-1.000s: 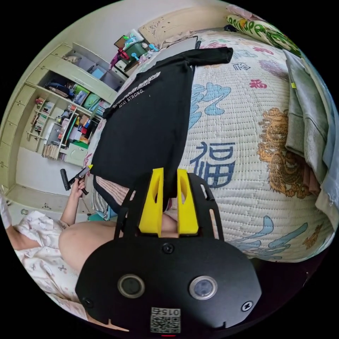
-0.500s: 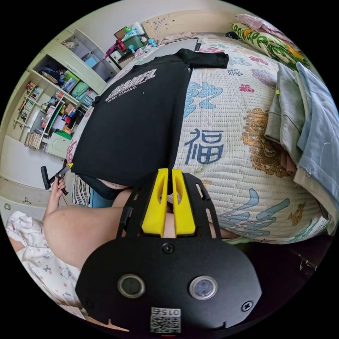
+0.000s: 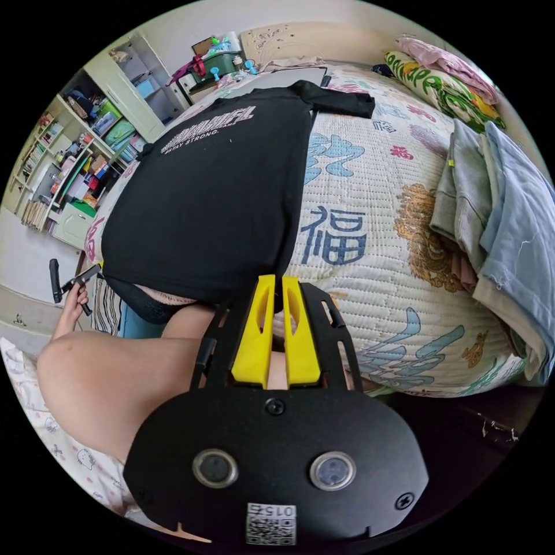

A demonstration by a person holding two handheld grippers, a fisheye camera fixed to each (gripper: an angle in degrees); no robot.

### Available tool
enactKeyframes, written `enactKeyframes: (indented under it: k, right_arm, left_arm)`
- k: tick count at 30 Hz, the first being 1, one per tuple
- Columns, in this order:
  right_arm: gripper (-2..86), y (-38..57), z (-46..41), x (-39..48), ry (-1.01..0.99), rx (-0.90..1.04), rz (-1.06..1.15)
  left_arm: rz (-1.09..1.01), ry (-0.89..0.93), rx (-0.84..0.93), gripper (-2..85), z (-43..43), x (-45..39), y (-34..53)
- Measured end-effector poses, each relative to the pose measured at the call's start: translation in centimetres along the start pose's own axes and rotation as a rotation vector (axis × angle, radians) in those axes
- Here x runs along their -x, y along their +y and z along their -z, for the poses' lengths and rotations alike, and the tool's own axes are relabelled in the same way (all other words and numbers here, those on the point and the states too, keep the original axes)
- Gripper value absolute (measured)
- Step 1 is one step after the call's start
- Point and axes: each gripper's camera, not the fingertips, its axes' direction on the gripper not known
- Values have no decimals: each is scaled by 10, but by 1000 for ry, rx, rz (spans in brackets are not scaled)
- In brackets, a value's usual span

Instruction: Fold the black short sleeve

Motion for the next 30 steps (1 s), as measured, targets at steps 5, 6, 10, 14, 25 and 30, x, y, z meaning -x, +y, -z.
enactKeyframes:
  k: [5,6,10,14,25,30]
  right_arm:
    - [9,10,-27,9,102,-3,44]
    - [10,12,-32,9,114,-3,48]
    - [11,17,-47,-1,115,4,47]
    - [12,20,-64,-14,110,8,66]
    - [10,28,-87,-55,60,-2,15]
    - [11,33,-96,-73,50,-20,1]
  left_arm:
    - [-15,12,31,-2,14,3,-4]
    - [-2,34,32,-2,24,8,-6]
    - [44,54,-172,-4,90,21,-22]
    - [87,21,-437,22,132,29,-95]
    - [285,78,-342,99,14,42,-333]
    - [464,137,-314,107,-29,73,-382]
